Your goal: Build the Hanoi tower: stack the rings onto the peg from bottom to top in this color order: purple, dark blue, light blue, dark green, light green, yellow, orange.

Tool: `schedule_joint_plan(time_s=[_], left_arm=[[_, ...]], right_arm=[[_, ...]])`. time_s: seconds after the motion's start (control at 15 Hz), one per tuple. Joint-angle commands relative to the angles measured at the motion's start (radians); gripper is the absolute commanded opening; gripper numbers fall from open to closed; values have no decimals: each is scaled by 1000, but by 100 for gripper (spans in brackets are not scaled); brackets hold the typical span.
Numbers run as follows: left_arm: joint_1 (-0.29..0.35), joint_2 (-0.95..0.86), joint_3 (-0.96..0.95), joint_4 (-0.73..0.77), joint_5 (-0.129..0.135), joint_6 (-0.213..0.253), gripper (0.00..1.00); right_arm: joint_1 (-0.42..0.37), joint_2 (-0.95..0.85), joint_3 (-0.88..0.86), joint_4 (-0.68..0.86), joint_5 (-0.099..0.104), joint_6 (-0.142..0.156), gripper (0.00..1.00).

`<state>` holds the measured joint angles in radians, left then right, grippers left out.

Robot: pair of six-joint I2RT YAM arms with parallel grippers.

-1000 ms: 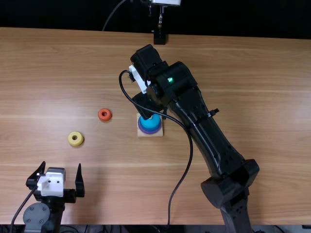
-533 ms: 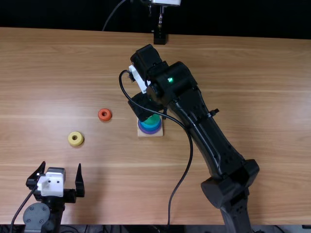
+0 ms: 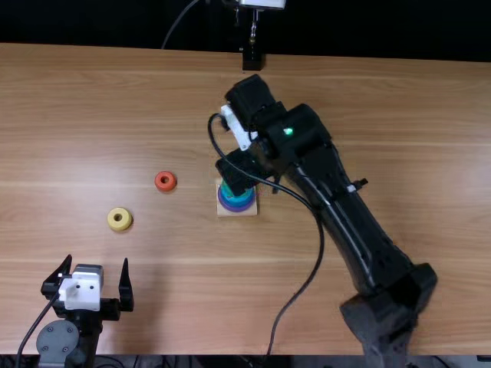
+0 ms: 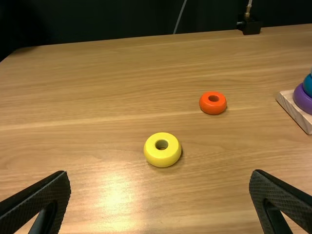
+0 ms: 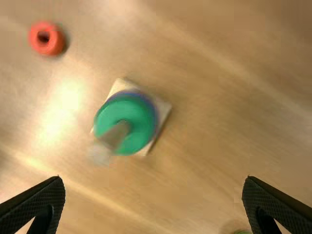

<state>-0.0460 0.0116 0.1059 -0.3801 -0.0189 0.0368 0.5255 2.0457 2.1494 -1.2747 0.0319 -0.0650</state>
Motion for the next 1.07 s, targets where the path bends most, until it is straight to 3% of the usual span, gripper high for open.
schedule_joint_plan(time_s=[0.0,0.13,0.33,0.6,0.8,1.0], left_arm=[[-5,-12,-106,-80,8,-2,100],[-5,-12,-106,-80,8,-2,100],[-5,-12,-106,-80,8,-2,100],[-3,-12,-106,-80,8,-2,100],[-5,-12,-106,-80,8,-2,100],[-3,-12,-106,-80,8,-2,100]], right_arm=[[-19,-111,-135,99,55,-1,100],[-74,-231,-309,269,68,-1,100],[-153,-374,-522,475,66,-3,100],[-321,-515,-810,716,57,-5,100],[-435,-545,-977,723,51,-1,100],[-444,-545,-1074,626,44,4,100]])
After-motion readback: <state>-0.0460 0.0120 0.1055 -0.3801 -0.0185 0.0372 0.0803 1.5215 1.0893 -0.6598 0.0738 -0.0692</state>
